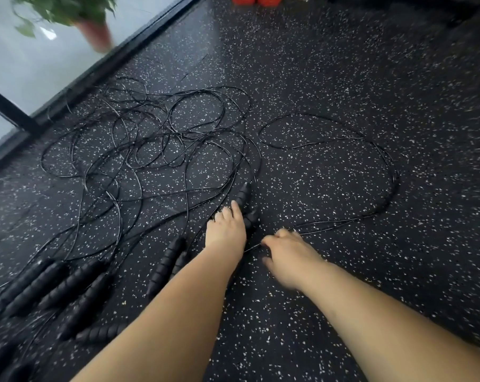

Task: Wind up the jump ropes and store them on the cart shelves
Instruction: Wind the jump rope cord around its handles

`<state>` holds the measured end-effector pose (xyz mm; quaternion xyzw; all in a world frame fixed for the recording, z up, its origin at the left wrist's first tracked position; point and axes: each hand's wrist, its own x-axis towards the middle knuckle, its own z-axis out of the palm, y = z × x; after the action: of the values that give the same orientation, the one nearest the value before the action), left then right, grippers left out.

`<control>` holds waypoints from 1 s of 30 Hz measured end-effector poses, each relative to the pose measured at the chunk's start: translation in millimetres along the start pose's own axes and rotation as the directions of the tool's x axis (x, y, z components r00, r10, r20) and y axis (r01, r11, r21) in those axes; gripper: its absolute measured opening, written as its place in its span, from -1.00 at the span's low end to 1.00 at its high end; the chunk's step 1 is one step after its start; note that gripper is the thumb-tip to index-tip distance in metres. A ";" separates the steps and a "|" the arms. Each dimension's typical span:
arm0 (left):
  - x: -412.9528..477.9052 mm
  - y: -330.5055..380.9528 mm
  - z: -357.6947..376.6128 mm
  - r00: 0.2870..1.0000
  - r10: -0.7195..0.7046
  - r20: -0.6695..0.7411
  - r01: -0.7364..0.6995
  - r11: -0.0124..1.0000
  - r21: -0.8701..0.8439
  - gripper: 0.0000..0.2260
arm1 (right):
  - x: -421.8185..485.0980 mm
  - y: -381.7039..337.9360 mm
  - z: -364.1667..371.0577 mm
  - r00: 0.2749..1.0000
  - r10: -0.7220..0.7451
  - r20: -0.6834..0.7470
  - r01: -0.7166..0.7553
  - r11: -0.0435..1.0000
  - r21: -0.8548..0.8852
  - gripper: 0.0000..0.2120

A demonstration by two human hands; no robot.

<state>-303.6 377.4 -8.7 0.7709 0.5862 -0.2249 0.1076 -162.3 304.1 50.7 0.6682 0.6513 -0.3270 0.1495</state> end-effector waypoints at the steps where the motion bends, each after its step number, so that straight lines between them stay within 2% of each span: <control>1: 0.9 1.4 1.0 1.000 -0.020 -0.018 0.019 0.999 -0.040 -0.15 | 0.0 3.4 0.4 1.000 0.004 -0.006 -0.004 1.000 0.006 -0.58; 5: -4.5 8.3 -9.0 0.998 -0.053 -0.033 0.043 0.966 -0.253 -0.12 | 0.0 12.6 -4.1 0.999 0.021 -0.033 -0.019 0.998 0.057 -0.57; 9: -23.3 18.4 -28.2 0.996 -0.077 -0.045 0.050 0.903 -0.427 -0.32 | -3.1 13.7 -19.7 0.990 0.107 -0.087 -0.086 0.971 0.224 -0.53; 11: -37.5 24.0 -43.1 0.993 -0.091 -0.073 0.043 0.870 -0.491 -0.38 | -10.2 12.2 -33.5 0.979 0.179 -0.094 -0.129 0.912 0.390 -0.47; 14: -61.6 33.1 -75.0 0.985 -0.078 -0.153 -0.014 0.853 -0.522 -0.39 | -29.1 6.8 -56.1 0.968 0.238 -0.082 -0.125 0.739 0.662 -0.35; 16: -77.3 39.2 -104.2 0.978 -0.066 -0.195 -0.046 0.853 -0.520 -0.38 | -48.0 1.1 -73.5 0.966 0.237 -0.101 -0.057 0.580 0.813 -0.26; 17: -86.3 42.0 -121.1 0.975 -0.052 -0.215 -0.067 0.856 -0.512 -0.34 | -59.9 -1.7 -84.2 0.968 0.225 -0.115 -0.014 0.503 0.864 -0.33; 19: -107.5 49.0 -159.3 0.965 -0.011 -0.262 -0.123 0.862 -0.491 -0.31 | -90.3 -6.9 -114.0 0.963 0.215 -0.160 0.061 0.408 0.911 -0.61; 22: -151.1 61.7 -224.7 0.932 0.003 -0.363 -0.197 0.844 -0.499 -0.40 | -140.6 -7.2 -162.7 0.931 0.240 -0.276 0.178 0.364 0.914 -0.74; 24: -183.4 70.1 -268.4 0.895 0.007 -0.446 -0.252 0.833 -0.492 -0.38 | -184.8 -8.2 -196.2 0.893 0.244 -0.378 0.272 0.378 0.885 -0.77; 26: -218.7 78.2 -311.5 0.843 0.010 -0.538 -0.317 0.818 -0.481 -0.31 | -233.9 -9.7 -225.9 0.843 0.250 -0.477 0.366 0.382 0.849 -0.78; 30: -305.4 92.4 -385.0 0.724 0.012 -0.690 -0.488 0.716 -0.500 -0.28 | -338.4 -21.9 -272.1 0.723 0.264 -0.638 0.573 0.288 0.768 -0.79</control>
<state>-195.4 254.9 463.8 0.7881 0.5077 0.2897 0.1931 -96.5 215.2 471.2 0.6148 0.4012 -0.3953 -0.5521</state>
